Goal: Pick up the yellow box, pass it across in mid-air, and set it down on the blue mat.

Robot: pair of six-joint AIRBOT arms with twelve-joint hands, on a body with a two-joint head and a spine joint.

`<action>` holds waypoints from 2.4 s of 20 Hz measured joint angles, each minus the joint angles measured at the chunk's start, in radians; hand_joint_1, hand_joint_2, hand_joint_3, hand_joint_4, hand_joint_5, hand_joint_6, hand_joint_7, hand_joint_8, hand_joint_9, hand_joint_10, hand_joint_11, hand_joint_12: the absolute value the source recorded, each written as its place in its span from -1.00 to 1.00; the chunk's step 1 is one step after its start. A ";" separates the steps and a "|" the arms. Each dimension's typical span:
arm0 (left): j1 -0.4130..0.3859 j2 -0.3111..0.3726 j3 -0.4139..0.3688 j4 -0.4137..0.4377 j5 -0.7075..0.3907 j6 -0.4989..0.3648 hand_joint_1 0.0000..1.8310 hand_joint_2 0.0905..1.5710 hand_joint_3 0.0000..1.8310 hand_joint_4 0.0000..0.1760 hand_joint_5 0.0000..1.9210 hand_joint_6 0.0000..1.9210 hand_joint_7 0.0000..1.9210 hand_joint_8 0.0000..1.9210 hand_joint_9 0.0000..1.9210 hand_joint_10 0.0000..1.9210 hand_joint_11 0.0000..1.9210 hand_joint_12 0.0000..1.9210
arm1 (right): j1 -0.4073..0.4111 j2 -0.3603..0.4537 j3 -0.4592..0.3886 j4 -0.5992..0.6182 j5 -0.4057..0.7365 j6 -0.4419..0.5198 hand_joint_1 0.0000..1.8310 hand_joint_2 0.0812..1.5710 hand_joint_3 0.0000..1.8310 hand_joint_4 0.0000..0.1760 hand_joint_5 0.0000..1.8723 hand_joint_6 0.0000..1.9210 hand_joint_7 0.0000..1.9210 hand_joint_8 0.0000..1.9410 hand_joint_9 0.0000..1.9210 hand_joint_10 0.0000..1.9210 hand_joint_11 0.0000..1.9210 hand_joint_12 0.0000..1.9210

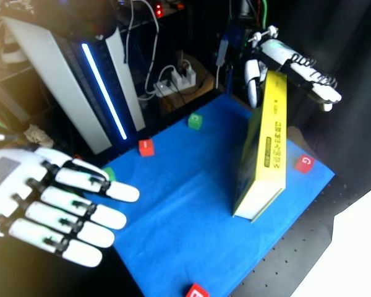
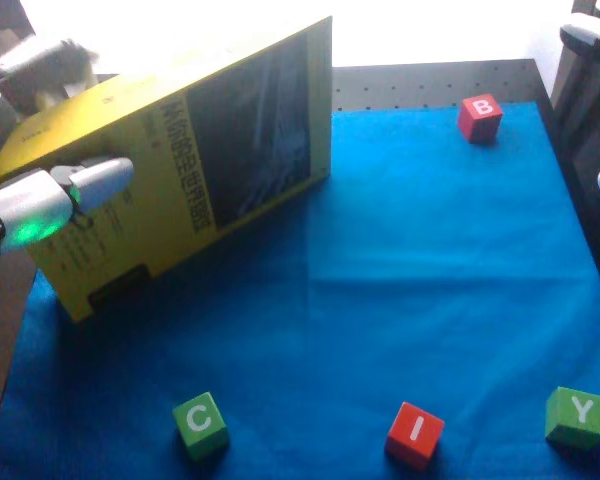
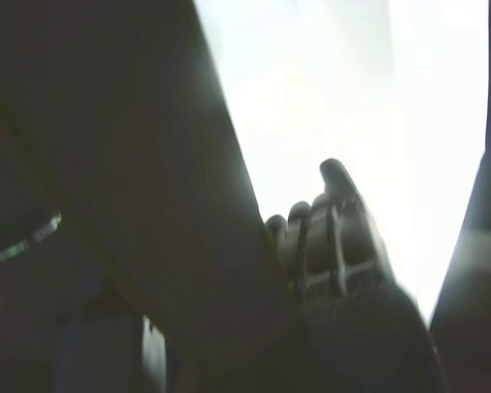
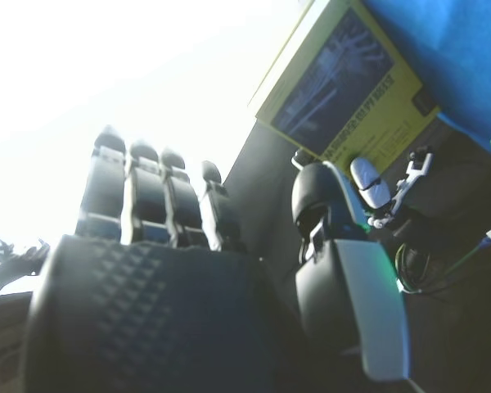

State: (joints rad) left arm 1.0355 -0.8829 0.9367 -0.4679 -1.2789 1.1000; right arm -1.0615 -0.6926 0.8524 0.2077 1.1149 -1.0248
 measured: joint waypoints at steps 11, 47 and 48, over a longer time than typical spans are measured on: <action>-0.029 0.024 -0.040 0.123 -0.046 0.013 0.41 0.46 -1.00 -1.00 0.18 1.00 0.40 1.00 0.55 1.00 0.62 1.00 | 0.036 0.013 0.000 -0.042 -0.014 0.002 -0.56 0.67 -0.99 0.05 -1.00 -1.00 -1.00 -1.00 -1.00 -1.00 -1.00 -0.59; -0.194 0.013 -0.014 0.333 0.035 0.026 -0.43 0.43 -1.00 -0.39 -0.99 -1.00 -1.00 -1.00 -1.00 -1.00 -1.00 -0.98 | 0.466 -0.158 0.161 -0.275 -0.501 -0.005 0.58 0.57 -1.00 -1.00 0.24 1.00 0.37 1.00 0.48 1.00 0.57 1.00; -0.187 0.027 -0.016 0.307 0.023 0.035 -0.49 0.41 -1.00 0.03 -1.00 -1.00 -1.00 -1.00 -1.00 -1.00 -1.00 -1.00 | 0.466 -0.143 0.156 -0.271 -0.500 -0.005 0.62 0.56 -1.00 -1.00 0.25 1.00 0.36 1.00 0.48 1.00 0.58 1.00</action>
State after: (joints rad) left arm 0.8482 -0.8562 0.9211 -0.1608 -1.2560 1.1355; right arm -0.5957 -0.8352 1.0080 -0.0631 0.6147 -1.0302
